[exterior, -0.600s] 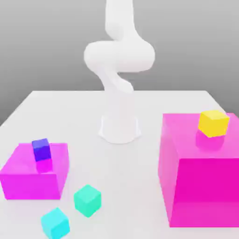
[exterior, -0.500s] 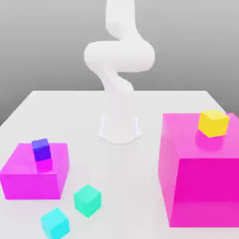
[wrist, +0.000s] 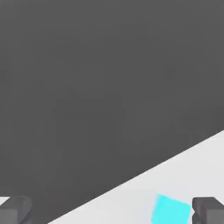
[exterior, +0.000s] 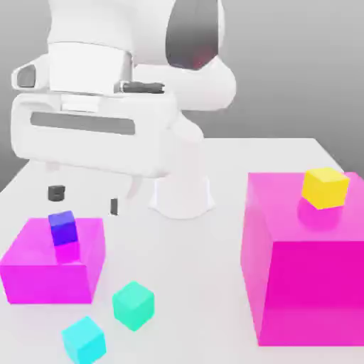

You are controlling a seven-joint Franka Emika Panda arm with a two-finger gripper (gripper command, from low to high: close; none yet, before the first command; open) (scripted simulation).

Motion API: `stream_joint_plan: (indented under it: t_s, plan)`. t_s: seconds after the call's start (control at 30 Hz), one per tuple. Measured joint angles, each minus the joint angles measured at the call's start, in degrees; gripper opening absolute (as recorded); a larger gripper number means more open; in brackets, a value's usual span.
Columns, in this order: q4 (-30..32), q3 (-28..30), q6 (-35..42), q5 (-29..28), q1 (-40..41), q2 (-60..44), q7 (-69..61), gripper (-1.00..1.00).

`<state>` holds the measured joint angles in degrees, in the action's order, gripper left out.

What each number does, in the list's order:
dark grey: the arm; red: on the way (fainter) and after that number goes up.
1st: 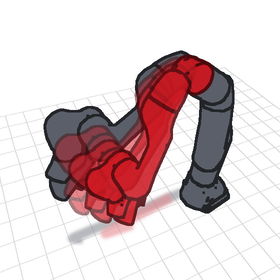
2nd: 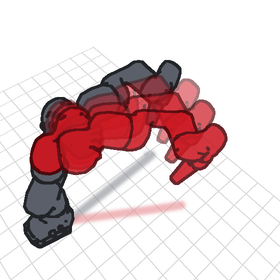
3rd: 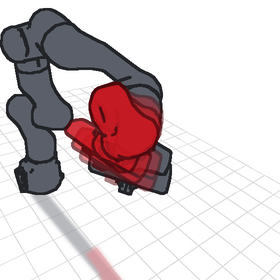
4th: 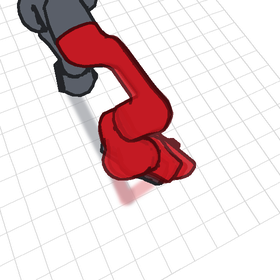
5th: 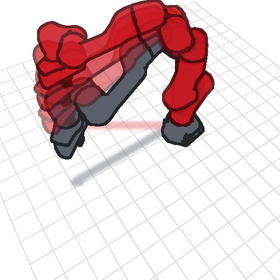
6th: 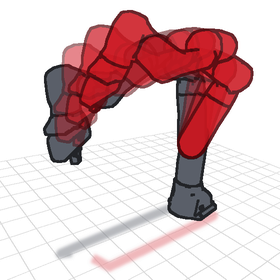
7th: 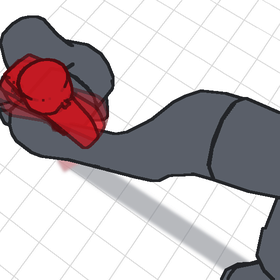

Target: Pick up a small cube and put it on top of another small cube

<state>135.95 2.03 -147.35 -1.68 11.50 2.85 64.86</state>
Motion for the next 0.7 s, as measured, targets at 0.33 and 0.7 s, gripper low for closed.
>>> stream_joint_plan:
  t_s: [0.33, 0.7]
  plan:
    - [1.4, 1.2, -8.4, 4.0, 3.7, -20.8, 4.9, 0.00]
    - [0.0, 0.2, -14.7, 4.9, 4.6, -28.9, 4.5, -1.00]
